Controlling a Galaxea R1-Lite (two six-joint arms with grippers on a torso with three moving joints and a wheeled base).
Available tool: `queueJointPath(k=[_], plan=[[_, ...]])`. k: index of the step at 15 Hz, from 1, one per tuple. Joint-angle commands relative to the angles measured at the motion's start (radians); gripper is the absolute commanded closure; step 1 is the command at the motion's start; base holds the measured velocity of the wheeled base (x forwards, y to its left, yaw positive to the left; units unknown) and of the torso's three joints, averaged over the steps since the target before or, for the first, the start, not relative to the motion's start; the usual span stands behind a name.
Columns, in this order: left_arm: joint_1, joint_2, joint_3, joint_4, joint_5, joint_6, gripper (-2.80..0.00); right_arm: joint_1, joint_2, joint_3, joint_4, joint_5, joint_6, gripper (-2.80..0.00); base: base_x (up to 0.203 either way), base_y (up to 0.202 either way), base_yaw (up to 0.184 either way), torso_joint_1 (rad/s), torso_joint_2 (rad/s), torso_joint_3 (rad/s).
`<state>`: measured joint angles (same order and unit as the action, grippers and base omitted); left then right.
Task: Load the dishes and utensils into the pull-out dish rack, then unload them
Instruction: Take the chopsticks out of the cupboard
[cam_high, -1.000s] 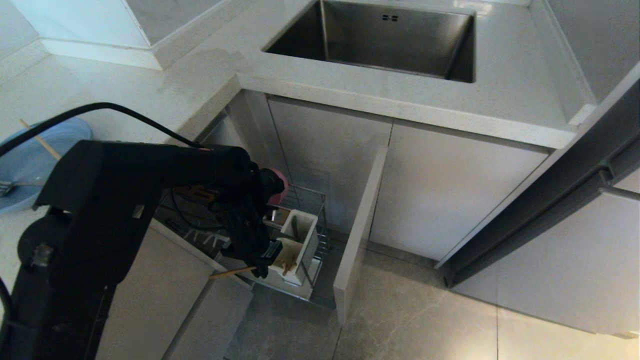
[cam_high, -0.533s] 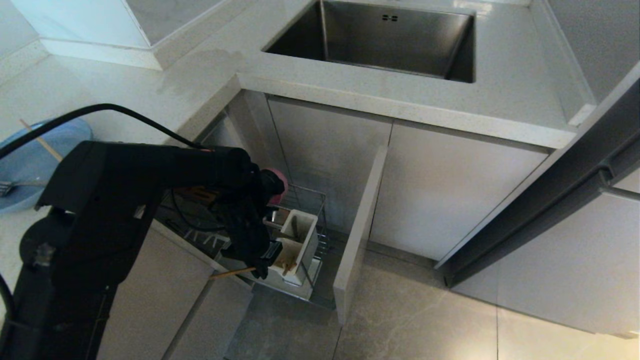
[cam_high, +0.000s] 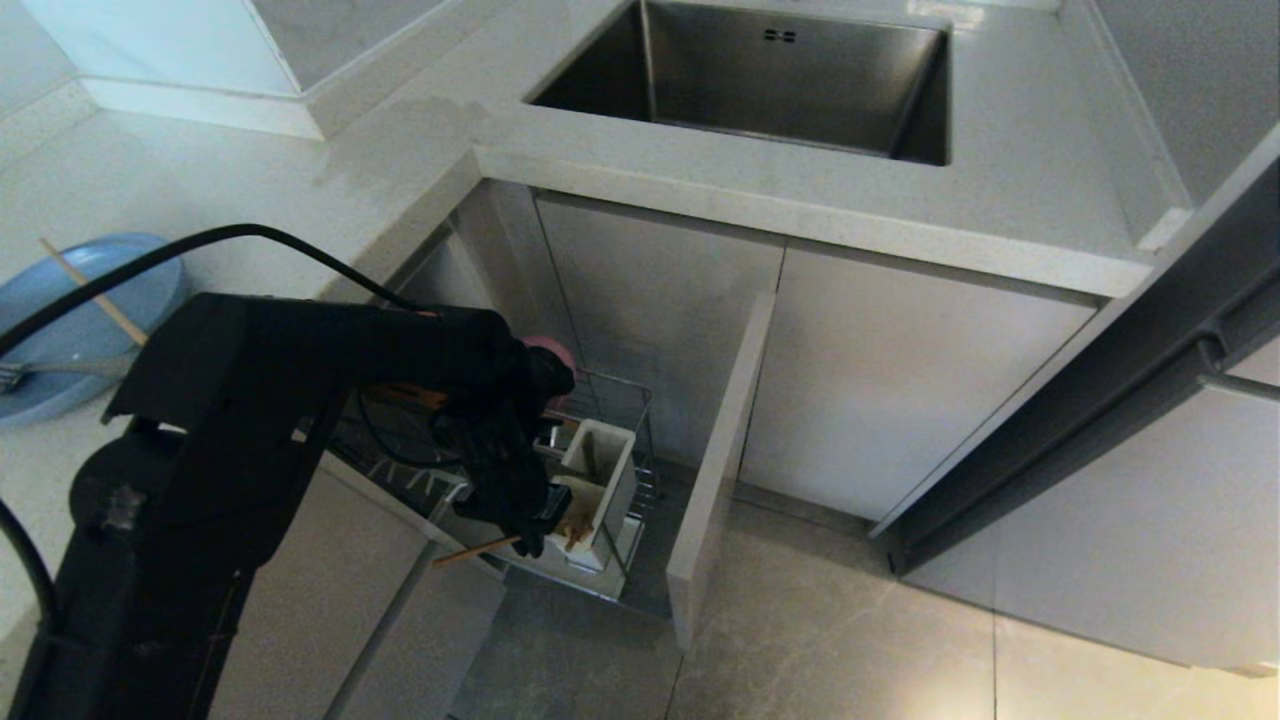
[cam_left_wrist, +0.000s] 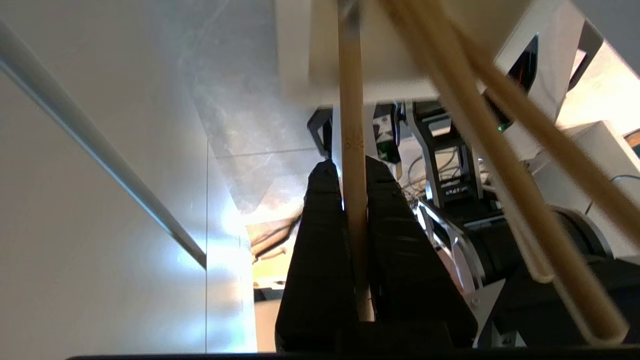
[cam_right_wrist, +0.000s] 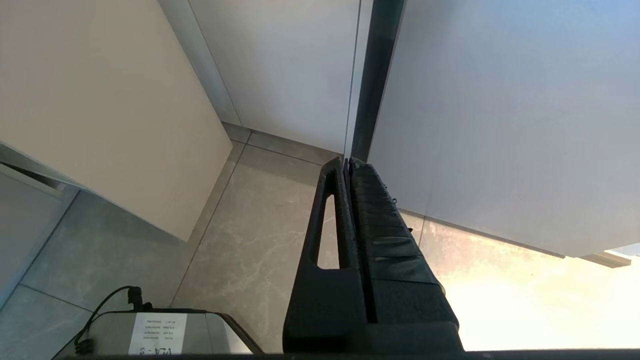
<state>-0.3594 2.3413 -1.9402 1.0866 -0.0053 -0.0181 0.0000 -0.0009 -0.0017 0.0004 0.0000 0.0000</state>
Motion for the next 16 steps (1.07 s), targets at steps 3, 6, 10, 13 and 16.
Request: queueJointPath(k=[3, 6, 10, 13, 16], plan=[[0.0, 0.008, 0.0, -0.006, -0.001, 0.0, 0.0, 0.0, 0.001, 0.0, 0.0, 0.0, 0.0, 0.0, 0.0, 0.0, 0.0, 0.0, 0.0, 0.0], [0.0, 0.007, 0.0, -0.005, -0.001, 0.0, 0.0, 0.0, 0.001, 0.0, 0.0, 0.0, 0.0, 0.0, 0.0, 0.0, 0.0, 0.0, 0.0, 0.0], [0.0, 0.003, 0.0, -0.005, -0.001, 0.0, 0.0, 0.0, 0.001, 0.0, 0.0, 0.0, 0.0, 0.0, 0.0, 0.0, 0.0, 0.0, 0.0, 0.0], [0.0, -0.003, 0.0, -0.005, -0.001, -0.001, 0.0, 0.0, 0.001, 0.0, 0.001, 0.0, 0.0, 0.0, 0.0, 0.0, 0.0, 0.0, 0.0, 0.0], [-0.001, -0.002, 0.0, -0.004, 0.001, 0.0, -2.8, 0.0, 0.001, 0.0, 0.001, 0.0, 0.0, 0.0, 0.0, 0.0, 0.0, 0.0, 0.0, 0.0]])
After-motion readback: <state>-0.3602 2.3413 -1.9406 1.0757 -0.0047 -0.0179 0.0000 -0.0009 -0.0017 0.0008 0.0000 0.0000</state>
